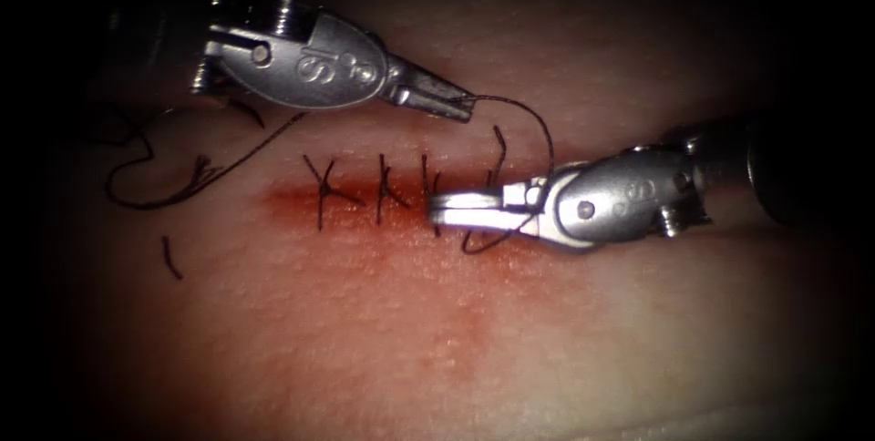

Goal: Wound Closure
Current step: Loop the suture a single time around the right driver, counter-clockwise.

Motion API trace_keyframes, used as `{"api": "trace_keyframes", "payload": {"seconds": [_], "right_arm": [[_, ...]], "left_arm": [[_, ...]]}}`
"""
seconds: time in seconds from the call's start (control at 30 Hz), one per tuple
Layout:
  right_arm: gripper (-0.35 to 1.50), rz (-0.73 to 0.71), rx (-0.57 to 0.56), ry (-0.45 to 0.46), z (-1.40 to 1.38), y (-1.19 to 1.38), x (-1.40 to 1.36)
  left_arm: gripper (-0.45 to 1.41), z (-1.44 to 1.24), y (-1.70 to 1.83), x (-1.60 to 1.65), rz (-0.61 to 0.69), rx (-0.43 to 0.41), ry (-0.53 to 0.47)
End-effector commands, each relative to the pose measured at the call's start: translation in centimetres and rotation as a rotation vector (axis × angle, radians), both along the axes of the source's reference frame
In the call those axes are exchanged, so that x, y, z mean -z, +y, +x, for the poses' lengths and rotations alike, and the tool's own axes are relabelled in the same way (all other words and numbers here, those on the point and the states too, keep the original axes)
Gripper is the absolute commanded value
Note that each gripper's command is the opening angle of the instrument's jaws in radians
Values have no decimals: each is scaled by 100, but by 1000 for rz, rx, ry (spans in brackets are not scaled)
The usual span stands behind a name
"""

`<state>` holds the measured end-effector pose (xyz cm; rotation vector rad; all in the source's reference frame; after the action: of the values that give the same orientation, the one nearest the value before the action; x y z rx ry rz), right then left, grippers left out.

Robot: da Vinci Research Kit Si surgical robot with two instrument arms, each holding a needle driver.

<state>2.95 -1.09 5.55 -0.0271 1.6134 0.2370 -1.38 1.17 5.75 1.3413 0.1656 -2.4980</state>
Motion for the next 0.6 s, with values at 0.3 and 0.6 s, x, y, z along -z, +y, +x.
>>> {"api": "trace_keyframes", "payload": {"seconds": [0.3,0.6], "right_arm": [[-35,70,-185,-28,15,-14,-6],[-35,346,-401,-45,15,-24,12]], "left_arm": [[-45,-2,-14,-52,6,-11,28],[-45,-4,-39,-76,42,-14,2]]}}
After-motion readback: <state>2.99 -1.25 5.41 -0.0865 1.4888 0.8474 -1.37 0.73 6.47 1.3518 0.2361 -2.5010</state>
